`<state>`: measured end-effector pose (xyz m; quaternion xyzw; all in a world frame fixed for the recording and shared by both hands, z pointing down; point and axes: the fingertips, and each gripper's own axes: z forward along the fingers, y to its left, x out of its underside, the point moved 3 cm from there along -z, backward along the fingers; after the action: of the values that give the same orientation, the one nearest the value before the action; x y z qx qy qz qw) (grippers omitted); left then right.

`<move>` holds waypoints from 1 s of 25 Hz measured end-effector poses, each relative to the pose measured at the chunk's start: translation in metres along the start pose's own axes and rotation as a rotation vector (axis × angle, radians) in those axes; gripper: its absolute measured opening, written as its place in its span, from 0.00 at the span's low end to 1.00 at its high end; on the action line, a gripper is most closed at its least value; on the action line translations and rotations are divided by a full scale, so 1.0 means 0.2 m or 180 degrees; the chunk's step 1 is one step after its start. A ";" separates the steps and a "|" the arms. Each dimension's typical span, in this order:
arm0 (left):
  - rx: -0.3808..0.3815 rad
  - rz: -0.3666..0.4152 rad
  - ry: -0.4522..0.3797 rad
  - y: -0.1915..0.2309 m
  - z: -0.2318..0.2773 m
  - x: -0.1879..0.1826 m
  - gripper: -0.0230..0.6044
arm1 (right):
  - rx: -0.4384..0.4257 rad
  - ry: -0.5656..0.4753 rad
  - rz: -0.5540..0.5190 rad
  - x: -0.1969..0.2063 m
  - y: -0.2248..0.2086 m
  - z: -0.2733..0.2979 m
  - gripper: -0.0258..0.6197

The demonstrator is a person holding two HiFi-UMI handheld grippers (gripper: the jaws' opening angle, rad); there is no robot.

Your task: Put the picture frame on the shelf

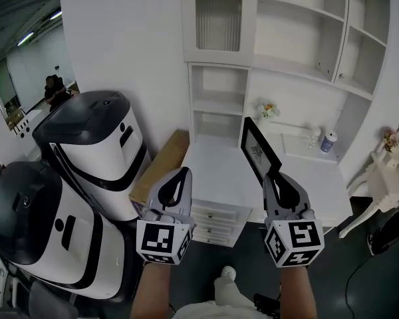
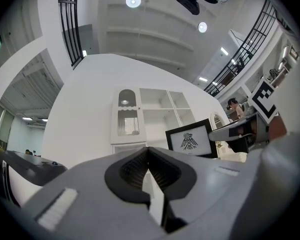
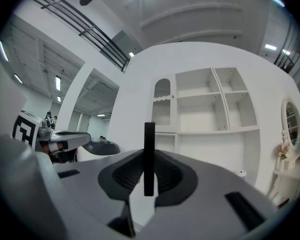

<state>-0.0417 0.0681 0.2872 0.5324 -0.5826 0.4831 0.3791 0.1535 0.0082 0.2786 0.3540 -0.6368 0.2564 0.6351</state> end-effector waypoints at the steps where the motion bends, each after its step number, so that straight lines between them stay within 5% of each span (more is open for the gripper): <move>1: -0.0007 0.0012 0.0001 0.01 0.02 0.01 0.05 | -0.0001 -0.0005 0.0016 0.00 -0.01 0.03 0.13; 25: -0.0211 0.0116 0.0088 0.40 1.14 0.35 0.05 | -0.0237 -0.0002 0.0164 0.19 -0.44 1.24 0.13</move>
<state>-0.1148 -0.1724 0.2847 0.5022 -0.6025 0.4777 0.3957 0.0685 -0.2444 0.2897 0.3137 -0.6551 0.2487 0.6408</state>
